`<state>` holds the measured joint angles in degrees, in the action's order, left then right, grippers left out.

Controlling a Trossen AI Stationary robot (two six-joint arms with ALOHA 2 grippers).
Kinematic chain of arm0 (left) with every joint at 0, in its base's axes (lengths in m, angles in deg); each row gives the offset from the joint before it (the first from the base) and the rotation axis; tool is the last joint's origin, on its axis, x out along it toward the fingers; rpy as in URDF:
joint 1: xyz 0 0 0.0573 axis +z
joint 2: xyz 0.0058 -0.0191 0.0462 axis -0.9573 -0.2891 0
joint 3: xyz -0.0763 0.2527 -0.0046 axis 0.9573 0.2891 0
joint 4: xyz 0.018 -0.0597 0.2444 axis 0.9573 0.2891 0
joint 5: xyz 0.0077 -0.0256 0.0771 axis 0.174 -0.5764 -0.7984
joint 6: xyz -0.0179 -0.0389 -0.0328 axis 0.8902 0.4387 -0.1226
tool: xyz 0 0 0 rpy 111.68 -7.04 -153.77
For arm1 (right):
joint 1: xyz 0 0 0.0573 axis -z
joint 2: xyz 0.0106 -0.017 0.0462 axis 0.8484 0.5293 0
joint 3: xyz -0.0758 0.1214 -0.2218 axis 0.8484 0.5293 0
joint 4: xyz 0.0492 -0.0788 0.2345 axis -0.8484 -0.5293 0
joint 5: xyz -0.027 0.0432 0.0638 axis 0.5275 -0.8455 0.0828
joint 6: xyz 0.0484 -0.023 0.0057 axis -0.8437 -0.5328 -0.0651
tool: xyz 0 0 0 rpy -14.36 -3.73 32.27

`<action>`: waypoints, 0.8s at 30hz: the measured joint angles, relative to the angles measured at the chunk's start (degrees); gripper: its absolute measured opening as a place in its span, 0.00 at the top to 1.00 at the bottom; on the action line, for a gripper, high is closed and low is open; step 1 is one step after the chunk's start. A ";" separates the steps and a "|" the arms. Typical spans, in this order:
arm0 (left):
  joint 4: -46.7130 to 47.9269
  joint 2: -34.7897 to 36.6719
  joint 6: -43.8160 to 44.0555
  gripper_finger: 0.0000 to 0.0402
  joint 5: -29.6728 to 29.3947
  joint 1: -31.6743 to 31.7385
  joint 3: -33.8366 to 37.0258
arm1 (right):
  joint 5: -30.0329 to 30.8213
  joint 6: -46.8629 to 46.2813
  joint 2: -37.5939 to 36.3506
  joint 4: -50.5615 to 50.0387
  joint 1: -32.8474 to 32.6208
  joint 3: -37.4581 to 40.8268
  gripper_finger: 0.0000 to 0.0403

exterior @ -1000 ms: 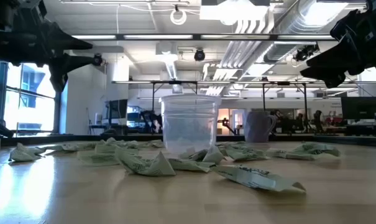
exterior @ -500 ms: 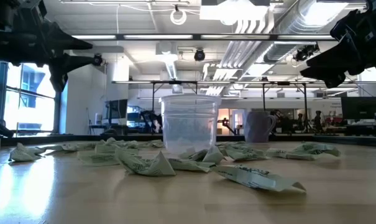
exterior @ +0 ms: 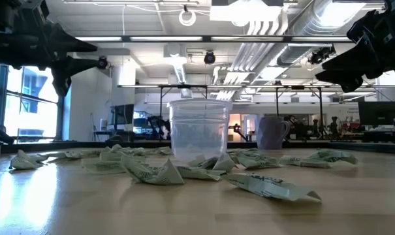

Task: Pick and place Stevia / Truvia into bins

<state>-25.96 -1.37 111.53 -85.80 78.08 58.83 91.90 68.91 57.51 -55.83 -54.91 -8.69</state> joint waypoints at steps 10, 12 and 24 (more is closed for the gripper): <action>-0.01 0.01 0.01 0.55 0.00 -0.02 0.01 | -0.02 0.00 0.00 0.00 0.00 0.00 0.47; -0.01 0.01 0.00 0.55 0.00 -0.02 0.00 | -0.02 0.00 0.00 0.02 -0.02 0.00 0.47; 0.00 -0.01 0.01 0.55 0.00 -0.02 0.00 | 0.00 0.00 0.02 0.00 0.00 0.00 0.46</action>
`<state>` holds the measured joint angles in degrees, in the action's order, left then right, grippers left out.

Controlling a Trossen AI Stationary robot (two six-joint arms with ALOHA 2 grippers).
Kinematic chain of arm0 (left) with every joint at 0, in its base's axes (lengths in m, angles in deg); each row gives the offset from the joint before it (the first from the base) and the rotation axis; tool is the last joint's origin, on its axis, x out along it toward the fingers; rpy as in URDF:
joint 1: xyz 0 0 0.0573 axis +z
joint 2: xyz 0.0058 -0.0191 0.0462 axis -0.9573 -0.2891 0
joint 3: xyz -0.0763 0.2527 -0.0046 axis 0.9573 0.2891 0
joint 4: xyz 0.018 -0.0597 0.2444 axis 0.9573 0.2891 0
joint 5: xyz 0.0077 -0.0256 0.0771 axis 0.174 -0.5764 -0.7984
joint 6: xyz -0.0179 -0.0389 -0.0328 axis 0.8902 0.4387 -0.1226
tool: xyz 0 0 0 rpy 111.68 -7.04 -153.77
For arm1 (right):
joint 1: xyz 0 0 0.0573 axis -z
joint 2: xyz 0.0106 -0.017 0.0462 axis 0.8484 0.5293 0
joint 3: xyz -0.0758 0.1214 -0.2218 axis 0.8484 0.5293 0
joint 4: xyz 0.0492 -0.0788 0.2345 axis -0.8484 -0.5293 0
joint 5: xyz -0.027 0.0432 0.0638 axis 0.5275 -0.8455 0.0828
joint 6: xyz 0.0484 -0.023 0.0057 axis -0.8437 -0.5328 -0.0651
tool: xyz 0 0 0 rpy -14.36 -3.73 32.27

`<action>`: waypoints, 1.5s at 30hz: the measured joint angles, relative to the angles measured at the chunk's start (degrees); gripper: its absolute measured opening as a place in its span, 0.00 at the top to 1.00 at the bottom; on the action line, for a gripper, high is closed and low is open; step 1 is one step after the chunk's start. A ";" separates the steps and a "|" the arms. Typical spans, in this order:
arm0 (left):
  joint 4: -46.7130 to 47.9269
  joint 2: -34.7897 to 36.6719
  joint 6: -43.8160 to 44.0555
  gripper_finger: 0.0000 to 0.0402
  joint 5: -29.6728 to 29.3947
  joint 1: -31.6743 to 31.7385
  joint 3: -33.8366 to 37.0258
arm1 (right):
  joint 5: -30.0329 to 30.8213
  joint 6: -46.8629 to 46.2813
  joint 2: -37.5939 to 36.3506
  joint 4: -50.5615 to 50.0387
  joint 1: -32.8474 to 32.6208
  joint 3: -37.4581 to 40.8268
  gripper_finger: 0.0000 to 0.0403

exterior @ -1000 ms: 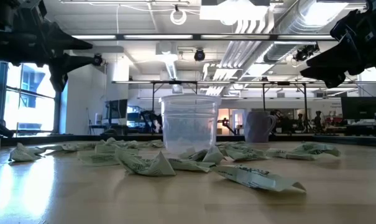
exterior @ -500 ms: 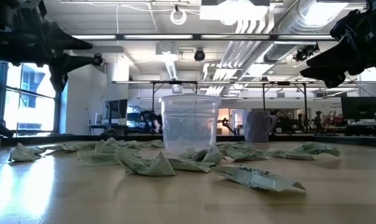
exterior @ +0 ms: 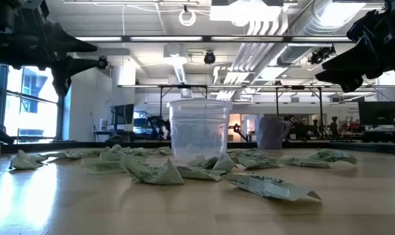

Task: Pick and place Stevia / Truvia into bins

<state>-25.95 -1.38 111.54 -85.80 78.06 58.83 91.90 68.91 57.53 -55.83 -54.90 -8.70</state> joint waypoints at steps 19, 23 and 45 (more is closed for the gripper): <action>0.00 0.02 0.00 0.55 0.00 0.02 0.00 | -0.01 0.00 -0.01 0.00 -0.01 0.01 0.47; -0.04 -0.29 -1.72 0.55 -7.42 -0.01 0.00 | -0.02 0.00 0.00 0.00 -0.02 0.00 0.47; -2.55 -0.49 39.34 0.55 -25.03 0.00 0.01 | 11.22 -25.68 0.00 21.22 -0.01 0.00 0.47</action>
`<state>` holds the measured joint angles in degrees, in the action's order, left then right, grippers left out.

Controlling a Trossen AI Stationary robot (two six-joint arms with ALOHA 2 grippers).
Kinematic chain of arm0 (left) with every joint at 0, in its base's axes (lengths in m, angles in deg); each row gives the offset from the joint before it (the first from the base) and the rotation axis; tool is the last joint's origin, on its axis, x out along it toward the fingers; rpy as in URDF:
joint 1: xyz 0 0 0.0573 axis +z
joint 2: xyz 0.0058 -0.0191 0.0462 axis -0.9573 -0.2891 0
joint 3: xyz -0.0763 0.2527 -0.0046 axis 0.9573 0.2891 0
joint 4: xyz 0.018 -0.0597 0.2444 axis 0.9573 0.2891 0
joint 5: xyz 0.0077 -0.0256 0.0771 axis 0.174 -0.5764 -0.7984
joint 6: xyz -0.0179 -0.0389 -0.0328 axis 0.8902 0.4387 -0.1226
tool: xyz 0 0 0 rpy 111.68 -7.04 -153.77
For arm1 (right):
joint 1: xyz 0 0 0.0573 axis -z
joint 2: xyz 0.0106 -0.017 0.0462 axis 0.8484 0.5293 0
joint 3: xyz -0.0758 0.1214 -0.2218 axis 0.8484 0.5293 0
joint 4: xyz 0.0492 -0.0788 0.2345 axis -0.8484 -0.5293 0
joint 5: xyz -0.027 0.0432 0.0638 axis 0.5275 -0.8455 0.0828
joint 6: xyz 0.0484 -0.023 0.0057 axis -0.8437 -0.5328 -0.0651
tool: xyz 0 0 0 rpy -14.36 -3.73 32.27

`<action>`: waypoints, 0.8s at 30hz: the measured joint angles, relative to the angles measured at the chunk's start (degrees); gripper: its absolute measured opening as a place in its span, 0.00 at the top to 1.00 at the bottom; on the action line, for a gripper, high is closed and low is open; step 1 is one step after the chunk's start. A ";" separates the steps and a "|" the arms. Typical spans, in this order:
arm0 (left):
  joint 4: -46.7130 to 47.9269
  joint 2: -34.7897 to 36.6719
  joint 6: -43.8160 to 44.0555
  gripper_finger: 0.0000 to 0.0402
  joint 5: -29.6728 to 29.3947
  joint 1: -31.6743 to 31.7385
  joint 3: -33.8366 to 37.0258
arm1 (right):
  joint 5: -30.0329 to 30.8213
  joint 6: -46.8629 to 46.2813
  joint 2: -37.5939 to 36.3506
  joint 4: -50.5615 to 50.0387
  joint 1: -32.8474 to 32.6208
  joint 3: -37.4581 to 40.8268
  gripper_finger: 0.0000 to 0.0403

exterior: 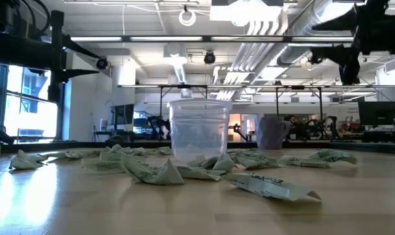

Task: Pick and place Stevia / Truvia into bins
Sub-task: Put the green stevia packet into the transparent container

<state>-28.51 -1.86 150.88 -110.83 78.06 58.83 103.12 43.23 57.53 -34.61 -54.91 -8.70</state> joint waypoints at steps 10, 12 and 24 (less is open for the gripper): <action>-2.49 -0.04 0.04 0.55 3.31 -0.02 0.01 | 0.88 -2.98 0.12 30.36 0.01 -1.24 0.48; -3.22 -0.02 0.07 0.55 4.06 -0.02 0.01 | 0.82 -2.43 0.71 28.53 -0.01 -2.28 0.48; -3.42 -0.26 -6.06 0.55 11.50 -0.02 0.01 | -14.59 6.08 31.30 -38.26 0.97 -20.45 0.49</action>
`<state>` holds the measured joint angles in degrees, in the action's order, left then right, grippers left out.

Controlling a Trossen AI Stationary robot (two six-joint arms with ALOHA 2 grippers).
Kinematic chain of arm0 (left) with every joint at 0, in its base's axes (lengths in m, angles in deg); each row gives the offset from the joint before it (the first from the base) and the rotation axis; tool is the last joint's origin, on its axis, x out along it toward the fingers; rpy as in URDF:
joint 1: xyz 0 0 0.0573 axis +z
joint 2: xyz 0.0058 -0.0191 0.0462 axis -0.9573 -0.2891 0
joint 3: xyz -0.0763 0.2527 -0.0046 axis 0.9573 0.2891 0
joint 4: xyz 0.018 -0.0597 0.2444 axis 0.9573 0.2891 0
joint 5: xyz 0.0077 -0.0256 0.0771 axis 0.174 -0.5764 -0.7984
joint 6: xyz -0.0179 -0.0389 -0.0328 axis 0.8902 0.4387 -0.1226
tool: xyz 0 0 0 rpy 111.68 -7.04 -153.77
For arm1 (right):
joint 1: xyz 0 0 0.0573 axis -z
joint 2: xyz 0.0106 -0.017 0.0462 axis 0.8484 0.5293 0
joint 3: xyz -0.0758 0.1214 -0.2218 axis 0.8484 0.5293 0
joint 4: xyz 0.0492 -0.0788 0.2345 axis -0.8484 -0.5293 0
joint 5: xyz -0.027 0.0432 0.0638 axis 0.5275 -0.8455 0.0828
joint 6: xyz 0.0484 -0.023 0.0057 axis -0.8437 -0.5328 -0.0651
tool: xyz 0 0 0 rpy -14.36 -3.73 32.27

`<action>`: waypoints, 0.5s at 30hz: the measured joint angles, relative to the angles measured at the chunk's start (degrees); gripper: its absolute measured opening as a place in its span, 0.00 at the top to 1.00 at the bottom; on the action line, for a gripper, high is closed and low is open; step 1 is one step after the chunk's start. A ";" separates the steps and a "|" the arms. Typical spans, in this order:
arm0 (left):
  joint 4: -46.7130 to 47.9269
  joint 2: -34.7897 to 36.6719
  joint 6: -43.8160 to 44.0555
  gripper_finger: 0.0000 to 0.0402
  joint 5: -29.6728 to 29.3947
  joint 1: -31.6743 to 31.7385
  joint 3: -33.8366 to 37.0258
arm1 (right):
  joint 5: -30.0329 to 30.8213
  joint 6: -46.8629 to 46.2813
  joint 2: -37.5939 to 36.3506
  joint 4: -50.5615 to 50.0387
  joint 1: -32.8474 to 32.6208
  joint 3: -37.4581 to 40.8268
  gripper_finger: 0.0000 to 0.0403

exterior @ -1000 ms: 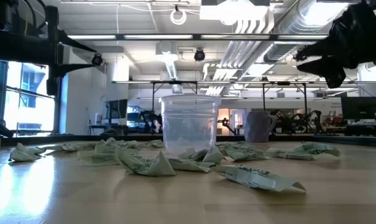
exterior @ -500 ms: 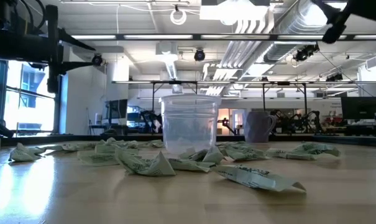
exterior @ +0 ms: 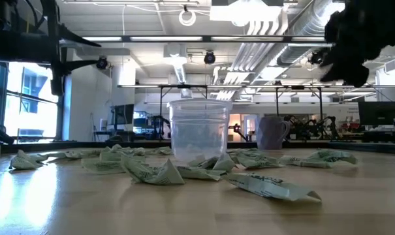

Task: Pick and place Stevia / Truvia into bins
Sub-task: Put the green stevia packet into the transparent container

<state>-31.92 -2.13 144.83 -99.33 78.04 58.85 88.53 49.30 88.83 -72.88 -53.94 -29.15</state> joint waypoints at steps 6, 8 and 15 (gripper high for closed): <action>1.33 0.00 -7.93 0.55 3.58 0.02 0.00 | -0.31 17.02 17.70 -3.35 -0.93 -6.90 0.49; 1.16 0.01 -9.90 0.55 5.02 0.02 0.00 | -1.71 20.70 23.43 -2.54 -1.57 -8.85 0.49; 1.46 0.00 -15.29 0.55 7.39 0.02 0.00 | -2.98 30.71 42.97 -12.38 -4.37 -16.40 0.49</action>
<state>-30.47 -2.13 129.54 -91.94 78.06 58.85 85.55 80.01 131.81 -85.26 -58.31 -45.55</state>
